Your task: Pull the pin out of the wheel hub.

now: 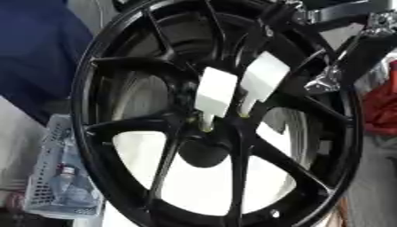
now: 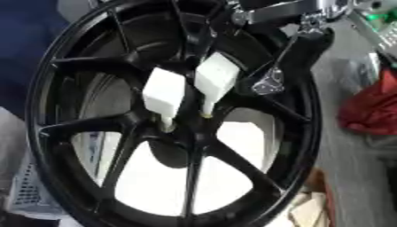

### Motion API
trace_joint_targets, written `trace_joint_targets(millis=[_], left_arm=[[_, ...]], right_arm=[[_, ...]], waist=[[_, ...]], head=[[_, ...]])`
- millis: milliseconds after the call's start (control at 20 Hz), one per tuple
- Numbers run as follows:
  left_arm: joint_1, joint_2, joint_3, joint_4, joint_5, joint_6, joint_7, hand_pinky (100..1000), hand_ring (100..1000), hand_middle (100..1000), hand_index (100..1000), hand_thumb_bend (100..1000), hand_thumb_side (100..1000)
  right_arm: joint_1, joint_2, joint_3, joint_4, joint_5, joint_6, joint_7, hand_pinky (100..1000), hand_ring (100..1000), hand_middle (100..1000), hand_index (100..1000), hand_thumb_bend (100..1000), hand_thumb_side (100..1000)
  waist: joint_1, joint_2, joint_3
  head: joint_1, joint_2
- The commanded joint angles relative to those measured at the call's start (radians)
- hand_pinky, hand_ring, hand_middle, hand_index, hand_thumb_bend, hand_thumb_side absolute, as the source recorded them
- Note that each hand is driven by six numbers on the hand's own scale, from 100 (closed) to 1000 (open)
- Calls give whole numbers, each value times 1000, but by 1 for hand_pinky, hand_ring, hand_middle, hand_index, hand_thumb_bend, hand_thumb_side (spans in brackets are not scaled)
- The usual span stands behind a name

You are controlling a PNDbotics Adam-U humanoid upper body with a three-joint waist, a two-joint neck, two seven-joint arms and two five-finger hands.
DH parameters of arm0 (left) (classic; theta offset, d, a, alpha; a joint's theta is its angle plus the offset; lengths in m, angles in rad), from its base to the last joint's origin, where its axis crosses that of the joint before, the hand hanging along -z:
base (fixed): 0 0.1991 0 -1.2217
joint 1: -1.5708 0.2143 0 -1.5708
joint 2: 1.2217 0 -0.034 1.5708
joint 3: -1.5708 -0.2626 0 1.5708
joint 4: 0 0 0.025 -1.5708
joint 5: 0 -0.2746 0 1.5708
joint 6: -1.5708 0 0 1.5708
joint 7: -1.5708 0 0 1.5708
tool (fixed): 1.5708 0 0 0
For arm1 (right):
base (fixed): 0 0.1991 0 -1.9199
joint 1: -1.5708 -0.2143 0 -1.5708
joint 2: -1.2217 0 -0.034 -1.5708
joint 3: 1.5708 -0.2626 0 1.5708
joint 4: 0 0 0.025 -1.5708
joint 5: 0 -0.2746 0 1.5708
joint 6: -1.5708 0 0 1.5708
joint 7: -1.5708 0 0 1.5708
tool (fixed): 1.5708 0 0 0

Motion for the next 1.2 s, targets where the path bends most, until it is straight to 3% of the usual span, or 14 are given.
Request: trace_joint_targets(millis=[50,700,750,1200], left_arm=[[-7,27,18,-4,3,1,4,731,691,681,773,286,810],[-3,23,21,6,6,6,9,731,691,681,773,280,813],[-3,22,20,5,6,7,9,731,691,681,773,279,813],[1,22,22,7,7,9,11,731,692,682,773,275,815]], right_arm=[[-19,-14,-5,5,2,7,-7,873,866,803,842,299,129],[-24,-6,2,12,5,21,-20,864,837,681,751,268,105],[-24,-6,2,13,4,22,-20,861,824,632,713,259,100],[-23,-4,10,19,-9,20,-23,843,760,487,564,171,100]], waist=[[7,-18,3],[0,-19,12],[-1,-20,14],[-5,-25,16]], head=[[0,-11],[5,-9],[5,-10],[6,-8]])
